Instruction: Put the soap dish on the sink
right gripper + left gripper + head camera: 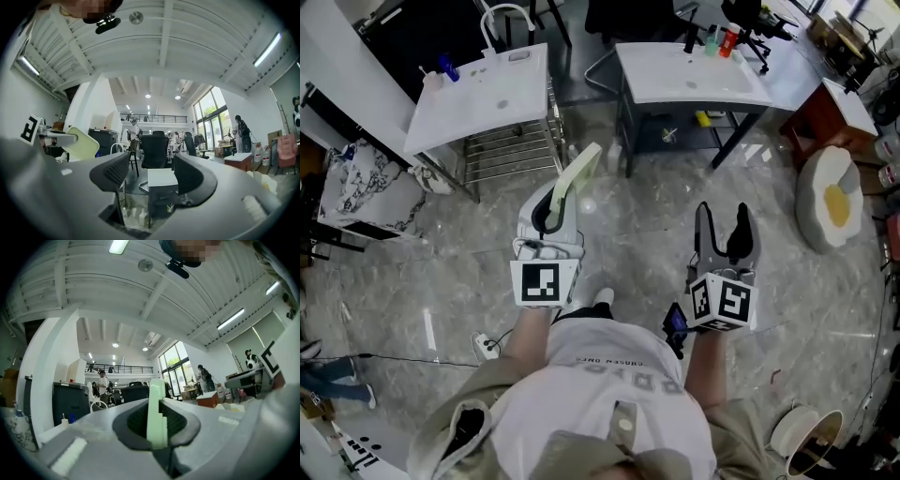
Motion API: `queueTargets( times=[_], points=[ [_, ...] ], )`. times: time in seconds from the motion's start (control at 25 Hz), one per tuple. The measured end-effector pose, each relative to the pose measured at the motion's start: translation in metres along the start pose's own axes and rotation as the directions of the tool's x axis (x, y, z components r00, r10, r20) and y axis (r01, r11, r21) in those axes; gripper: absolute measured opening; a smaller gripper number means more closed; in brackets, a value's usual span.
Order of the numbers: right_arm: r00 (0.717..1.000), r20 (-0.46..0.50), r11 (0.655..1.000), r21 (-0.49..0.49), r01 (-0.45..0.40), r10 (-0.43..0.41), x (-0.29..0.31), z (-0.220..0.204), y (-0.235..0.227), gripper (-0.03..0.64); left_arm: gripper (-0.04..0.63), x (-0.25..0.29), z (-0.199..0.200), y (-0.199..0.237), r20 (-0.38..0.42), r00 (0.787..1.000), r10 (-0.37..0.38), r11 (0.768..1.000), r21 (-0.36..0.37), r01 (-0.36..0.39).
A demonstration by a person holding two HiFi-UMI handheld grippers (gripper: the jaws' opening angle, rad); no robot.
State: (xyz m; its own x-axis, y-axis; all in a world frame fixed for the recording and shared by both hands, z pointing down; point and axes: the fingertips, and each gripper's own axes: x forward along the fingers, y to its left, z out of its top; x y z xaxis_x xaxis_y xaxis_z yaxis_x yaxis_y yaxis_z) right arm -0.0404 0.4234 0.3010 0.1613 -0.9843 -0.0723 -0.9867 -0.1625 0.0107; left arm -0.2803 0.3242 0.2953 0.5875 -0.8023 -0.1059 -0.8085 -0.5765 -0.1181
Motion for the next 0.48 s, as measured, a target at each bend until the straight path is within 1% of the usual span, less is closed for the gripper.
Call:
queueTargets(
  times=[0.16,0.28,0.48],
  points=[
    [0.999,0.006,0.999,-0.004,0.034,-0.034,0.022,0.0,0.0,0.298,0.021,0.025,-0.002,0.013,0.017,0.999,-0.029,1.0,-0.006,0.029],
    [0.999,0.01,0.999,-0.012,0.05,-0.05,0.036,0.0,0.002,0.298,0.021,0.039,-0.004,0.024,0.024,0.999,-0.045,0.999,0.003,0.045],
    [0.998,-0.007,0.998,-0.028,0.063,-0.063,0.051,-0.006,-0.001,0.298,0.021,0.055,-0.015,0.038,0.02,0.999,-0.031,0.999,-0.019,0.032]
  ],
)
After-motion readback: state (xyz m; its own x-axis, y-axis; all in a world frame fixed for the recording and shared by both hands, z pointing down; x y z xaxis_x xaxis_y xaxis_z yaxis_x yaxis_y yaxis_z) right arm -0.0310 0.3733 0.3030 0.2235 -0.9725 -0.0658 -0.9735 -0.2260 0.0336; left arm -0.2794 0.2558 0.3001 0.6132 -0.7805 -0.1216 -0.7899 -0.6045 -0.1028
